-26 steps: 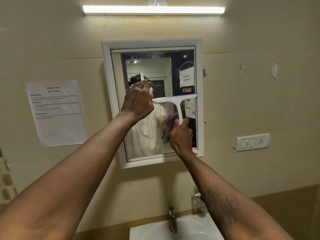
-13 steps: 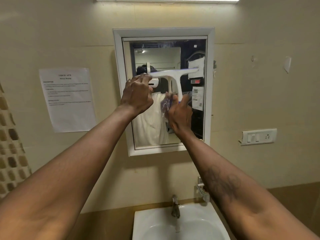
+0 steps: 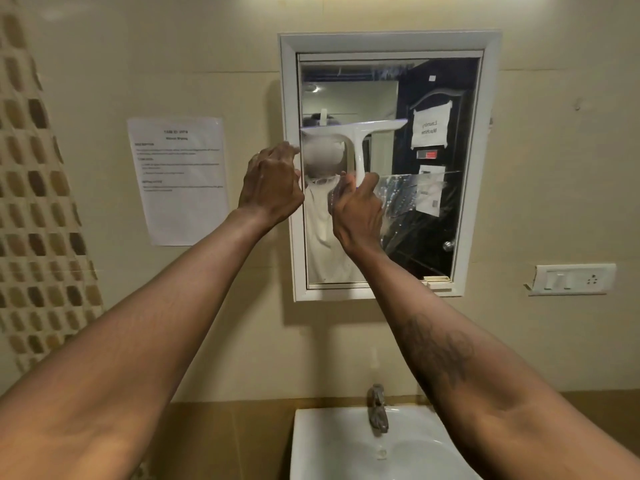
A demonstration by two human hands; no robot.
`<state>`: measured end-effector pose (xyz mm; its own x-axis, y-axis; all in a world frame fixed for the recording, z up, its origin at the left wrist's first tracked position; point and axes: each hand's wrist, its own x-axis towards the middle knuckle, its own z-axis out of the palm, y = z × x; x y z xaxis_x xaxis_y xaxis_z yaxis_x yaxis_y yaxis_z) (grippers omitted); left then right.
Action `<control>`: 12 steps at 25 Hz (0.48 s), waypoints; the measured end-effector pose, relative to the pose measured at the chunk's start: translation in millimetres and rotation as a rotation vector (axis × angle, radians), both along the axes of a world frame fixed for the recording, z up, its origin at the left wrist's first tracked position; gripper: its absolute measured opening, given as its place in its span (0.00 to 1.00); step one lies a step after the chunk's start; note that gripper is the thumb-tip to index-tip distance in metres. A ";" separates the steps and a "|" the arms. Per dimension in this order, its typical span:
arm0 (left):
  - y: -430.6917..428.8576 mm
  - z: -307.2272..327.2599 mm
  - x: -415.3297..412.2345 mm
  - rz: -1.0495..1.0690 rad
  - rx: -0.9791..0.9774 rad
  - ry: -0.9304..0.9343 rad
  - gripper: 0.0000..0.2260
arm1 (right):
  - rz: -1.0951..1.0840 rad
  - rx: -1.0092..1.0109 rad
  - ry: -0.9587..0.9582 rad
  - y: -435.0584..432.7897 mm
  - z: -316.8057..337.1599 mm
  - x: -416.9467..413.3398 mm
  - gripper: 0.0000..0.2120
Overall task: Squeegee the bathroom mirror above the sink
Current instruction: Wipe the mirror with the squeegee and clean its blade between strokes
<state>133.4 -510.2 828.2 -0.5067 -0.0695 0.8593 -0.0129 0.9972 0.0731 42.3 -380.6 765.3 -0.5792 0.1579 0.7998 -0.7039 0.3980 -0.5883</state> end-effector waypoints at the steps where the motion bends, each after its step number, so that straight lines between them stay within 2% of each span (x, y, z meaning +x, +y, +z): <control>1: -4.5 -2.8 -0.4 0.001 0.001 -0.008 0.19 | -0.019 -0.003 0.006 -3.3 -6.6 0.4 0.14; 8: -15.3 -21.4 -1.2 -0.014 0.005 -0.047 0.19 | -0.104 -0.037 0.012 -6.6 -44.2 3.8 0.12; 12: -13.8 -29.2 -1.4 -0.044 0.013 -0.060 0.19 | -0.062 -0.018 -0.051 -4.7 -66.1 9.2 0.13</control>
